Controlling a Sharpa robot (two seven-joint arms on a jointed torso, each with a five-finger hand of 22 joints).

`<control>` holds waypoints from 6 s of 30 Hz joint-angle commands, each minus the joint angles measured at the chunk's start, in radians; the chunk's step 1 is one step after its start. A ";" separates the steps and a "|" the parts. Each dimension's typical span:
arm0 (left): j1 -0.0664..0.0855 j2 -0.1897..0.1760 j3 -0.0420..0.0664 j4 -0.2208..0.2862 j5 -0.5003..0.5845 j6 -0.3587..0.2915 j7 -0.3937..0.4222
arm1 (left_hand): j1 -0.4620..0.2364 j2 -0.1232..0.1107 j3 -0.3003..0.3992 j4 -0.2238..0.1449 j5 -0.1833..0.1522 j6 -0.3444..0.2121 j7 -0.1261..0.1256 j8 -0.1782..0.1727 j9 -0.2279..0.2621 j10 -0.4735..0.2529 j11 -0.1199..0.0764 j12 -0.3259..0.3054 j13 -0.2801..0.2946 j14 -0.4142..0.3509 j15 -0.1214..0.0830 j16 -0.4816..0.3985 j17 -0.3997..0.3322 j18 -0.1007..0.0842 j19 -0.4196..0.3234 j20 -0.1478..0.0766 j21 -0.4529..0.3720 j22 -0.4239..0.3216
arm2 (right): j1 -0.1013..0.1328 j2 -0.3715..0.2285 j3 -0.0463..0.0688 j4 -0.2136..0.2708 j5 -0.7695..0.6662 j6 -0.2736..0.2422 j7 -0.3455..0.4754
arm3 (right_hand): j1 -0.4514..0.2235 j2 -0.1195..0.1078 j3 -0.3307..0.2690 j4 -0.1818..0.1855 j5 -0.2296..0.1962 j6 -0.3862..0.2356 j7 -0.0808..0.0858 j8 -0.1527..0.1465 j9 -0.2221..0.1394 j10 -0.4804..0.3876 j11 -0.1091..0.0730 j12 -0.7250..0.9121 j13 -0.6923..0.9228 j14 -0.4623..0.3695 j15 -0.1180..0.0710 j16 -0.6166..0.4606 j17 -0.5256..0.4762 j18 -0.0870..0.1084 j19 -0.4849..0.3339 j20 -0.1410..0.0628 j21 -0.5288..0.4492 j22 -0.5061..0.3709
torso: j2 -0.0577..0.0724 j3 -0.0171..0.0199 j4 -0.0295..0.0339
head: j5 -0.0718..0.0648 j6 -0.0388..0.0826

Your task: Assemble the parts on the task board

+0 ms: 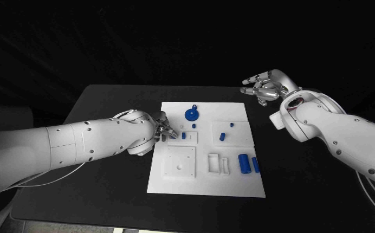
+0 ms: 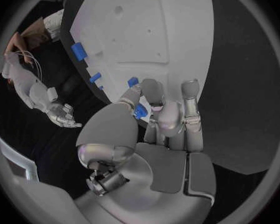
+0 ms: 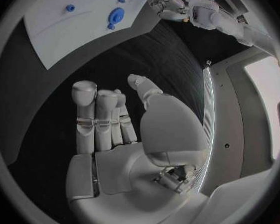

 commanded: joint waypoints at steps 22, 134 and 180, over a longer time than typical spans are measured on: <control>-0.004 0.014 -0.003 -0.012 -0.001 0.077 -0.026 | 0.015 0.011 -0.005 0.008 -0.035 0.141 -0.132 0.001 0.110 0.032 -0.020 -0.011 0.005 -0.005 -0.001 -0.011 -0.007 0.008 0.001 -0.004 -0.011 0.016 | -0.003 0.003 0.000 0.000 -0.002 0.012 0.005 | -0.011 0.000 -0.001 0.007 0.005 -0.003 0.004 0.000 -0.001 -0.005 -0.003 0.000 0.001 -0.005 -0.002 -0.003 0.000 0.011 0.027 0.001 -0.004 0.081 | 0.001 -0.0003 -0.0011 | 0.001 -0.001; 0.112 0.220 0.010 -0.350 0.159 0.670 -0.068 | 0.101 0.109 -0.091 -0.006 -0.350 0.056 -0.111 -0.047 0.316 0.008 -0.004 -0.107 0.110 -0.063 0.010 -0.044 -0.064 -0.025 -0.030 -0.019 -0.061 0.018 | -0.018 0.034 0.000 -0.022 -0.002 0.030 -0.001 | -0.013 0.000 0.005 0.006 0.008 -0.005 0.005 0.000 -0.001 -0.007 -0.003 -0.001 0.000 -0.006 -0.002 -0.005 -0.002 0.011 0.027 0.001 -0.007 0.081 | 0.001 -0.0007 0.0004 | 0.004 -0.007; 0.112 0.281 0.006 -0.435 0.079 0.718 -0.061 | 0.088 0.095 -0.074 -0.030 -0.260 0.074 -0.114 -0.061 0.306 0.017 -0.008 -0.105 0.111 -0.053 0.009 -0.030 -0.052 -0.020 -0.024 -0.015 -0.054 0.018 | -0.018 0.043 0.000 -0.024 -0.003 0.032 0.001 | -0.014 0.002 0.010 0.004 0.008 -0.005 0.005 0.000 -0.001 -0.007 -0.003 0.001 0.001 -0.006 -0.002 -0.005 -0.001 0.011 0.027 0.001 -0.007 0.081 | 0.000 -0.0002 0.0017 | 0.007 -0.014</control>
